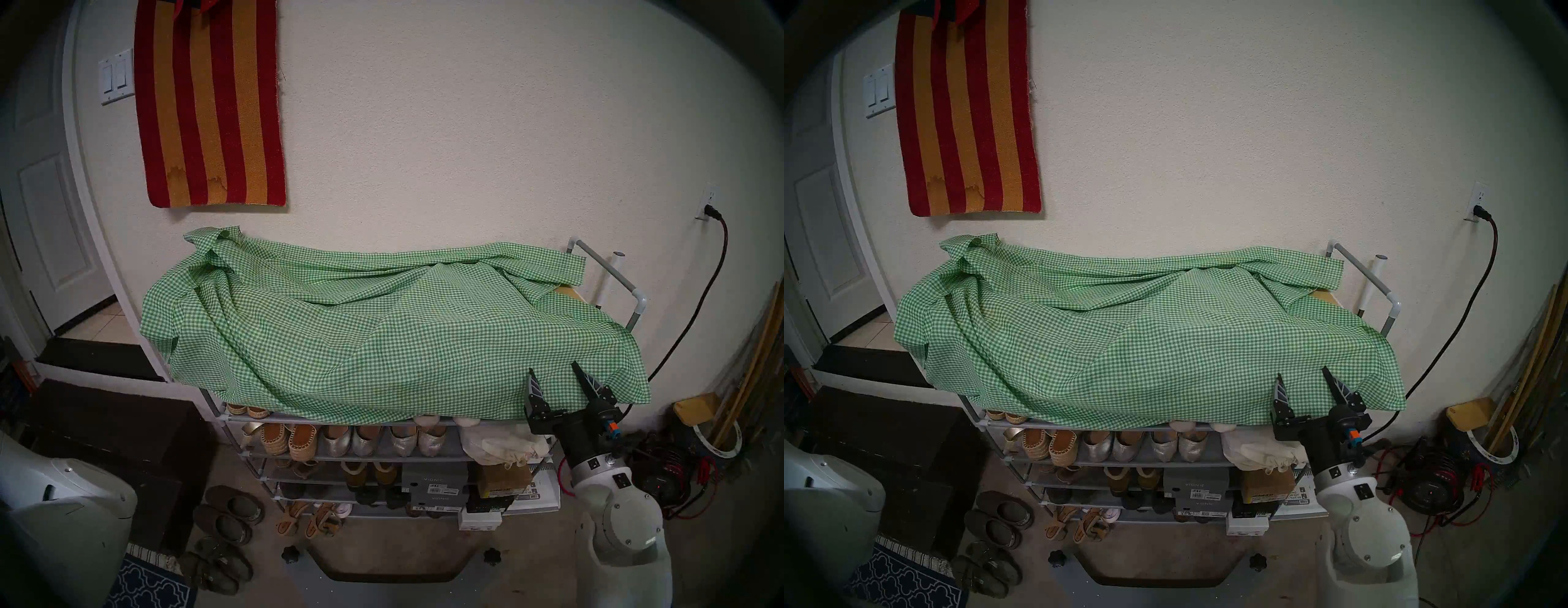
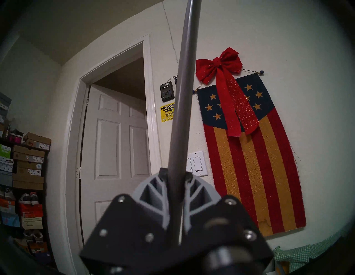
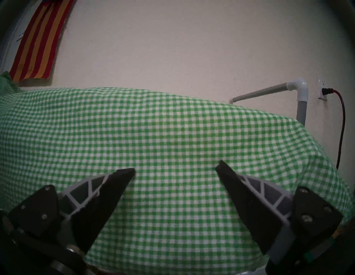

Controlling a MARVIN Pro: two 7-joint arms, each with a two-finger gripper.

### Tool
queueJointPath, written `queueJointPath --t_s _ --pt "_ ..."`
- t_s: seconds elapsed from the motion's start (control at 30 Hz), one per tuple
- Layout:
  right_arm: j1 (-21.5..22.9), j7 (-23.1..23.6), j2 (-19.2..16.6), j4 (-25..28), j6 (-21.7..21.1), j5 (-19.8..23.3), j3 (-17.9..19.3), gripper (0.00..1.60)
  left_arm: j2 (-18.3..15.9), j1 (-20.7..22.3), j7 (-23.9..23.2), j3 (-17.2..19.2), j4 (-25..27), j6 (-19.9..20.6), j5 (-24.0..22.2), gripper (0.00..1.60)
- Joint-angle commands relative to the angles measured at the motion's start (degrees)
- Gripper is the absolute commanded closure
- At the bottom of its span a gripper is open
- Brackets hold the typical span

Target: Lift the object off the cloth, cover the shoe rack with the cloth, put the object back

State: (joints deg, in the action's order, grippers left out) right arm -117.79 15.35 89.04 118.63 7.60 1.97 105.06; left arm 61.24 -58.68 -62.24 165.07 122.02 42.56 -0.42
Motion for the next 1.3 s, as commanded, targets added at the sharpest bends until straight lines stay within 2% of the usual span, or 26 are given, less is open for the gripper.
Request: queueJointPath --t_s 0.0,0.07,0.2,0.37,0.5,0.67,0.83,0.9,1.03,1.1,1.27 --pt "6.2 2.0 -6.2 0.3 -1.3 1.4 -0.5 0.00 -0.4 -1.0 -2.0 -0.1 0.3 -0.3 -0.9 1.60" --pt "8.5 2.6 -7.9 -1.2 -2.1 2.0 -1.7 0.00 -0.5 -1.3 -2.2 -0.1 0.2 -0.5 -1.2 1.60" --pt "10.0 4.2 -10.3 -3.0 -3.3 2.6 -4.1 0.00 -0.7 -1.8 -2.6 -0.1 0.1 -0.7 -1.7 1.60" --pt "13.5 5.6 -11.9 -7.3 -6.4 3.6 -6.4 0.00 -1.1 -2.7 -3.4 -0.1 -0.2 -1.0 -2.4 1.60" --pt "15.0 6.0 -11.2 -8.6 -10.4 8.3 -6.7 0.00 -1.3 -3.1 -3.5 -0.1 -0.3 -1.1 -2.9 1.60" --pt "17.4 5.8 -10.7 -8.2 -14.4 9.7 -7.1 0.00 -1.6 -3.5 -3.6 -0.1 -0.5 -1.2 -3.3 1.60" --pt "15.5 6.4 -11.4 -4.6 -18.1 10.5 -8.2 0.00 -1.8 -3.8 -3.7 -0.1 -0.7 -1.3 -3.6 1.60" --pt "14.7 5.6 -11.6 -2.8 -20.2 9.2 -8.4 0.00 -1.8 -3.9 -3.7 -0.1 -0.8 -1.3 -3.7 1.60" --pt "12.9 6.7 -12.7 -1.0 -23.5 9.6 -8.4 0.00 -1.9 -4.0 -3.8 -0.1 -0.9 -1.3 -3.8 1.60" --pt "11.0 5.5 -12.6 0.0 -22.0 7.7 -8.7 0.00 -2.0 -4.1 -3.8 -0.1 -0.9 -1.4 -3.9 1.60" --pt "6.0 4.8 -9.4 3.8 -15.3 7.9 -7.0 0.00 -1.9 -4.3 -3.2 -0.1 -0.9 -1.5 -4.2 1.60"
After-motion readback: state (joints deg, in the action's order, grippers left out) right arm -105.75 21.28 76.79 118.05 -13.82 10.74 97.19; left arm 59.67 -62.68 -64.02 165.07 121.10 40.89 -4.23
